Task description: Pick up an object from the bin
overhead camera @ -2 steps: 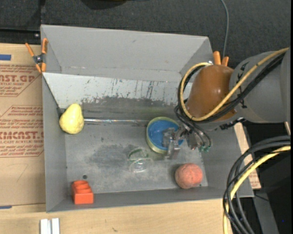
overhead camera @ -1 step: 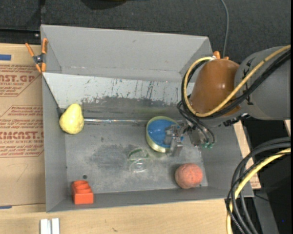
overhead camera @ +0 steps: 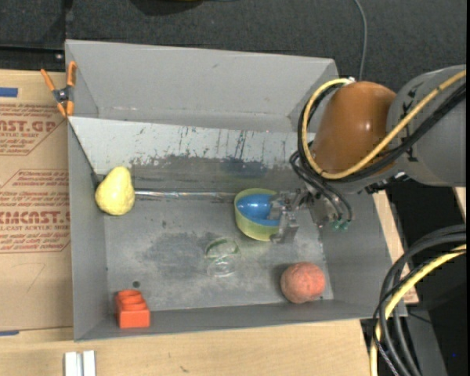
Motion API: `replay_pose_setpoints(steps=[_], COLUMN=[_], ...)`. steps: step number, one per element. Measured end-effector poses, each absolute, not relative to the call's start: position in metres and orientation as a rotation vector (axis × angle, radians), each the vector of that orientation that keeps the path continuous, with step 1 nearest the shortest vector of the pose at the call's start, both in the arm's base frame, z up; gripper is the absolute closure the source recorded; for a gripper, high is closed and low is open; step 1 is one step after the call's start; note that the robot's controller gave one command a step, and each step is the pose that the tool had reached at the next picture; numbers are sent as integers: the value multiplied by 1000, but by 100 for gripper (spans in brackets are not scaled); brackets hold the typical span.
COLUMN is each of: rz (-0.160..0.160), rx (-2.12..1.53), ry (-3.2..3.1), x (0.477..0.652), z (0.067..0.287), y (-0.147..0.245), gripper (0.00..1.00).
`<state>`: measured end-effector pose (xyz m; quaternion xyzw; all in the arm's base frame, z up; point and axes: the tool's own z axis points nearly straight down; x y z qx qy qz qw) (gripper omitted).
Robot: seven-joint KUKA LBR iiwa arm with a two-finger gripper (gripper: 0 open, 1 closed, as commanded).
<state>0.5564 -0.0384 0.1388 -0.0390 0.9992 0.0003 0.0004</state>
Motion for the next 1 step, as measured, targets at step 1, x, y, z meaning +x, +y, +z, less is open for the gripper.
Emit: replay_pose_setpoints(steps=[1], rz=[1], rx=[-123], ry=[3140], x=[556], z=[155], y=[-38], gripper=[100])
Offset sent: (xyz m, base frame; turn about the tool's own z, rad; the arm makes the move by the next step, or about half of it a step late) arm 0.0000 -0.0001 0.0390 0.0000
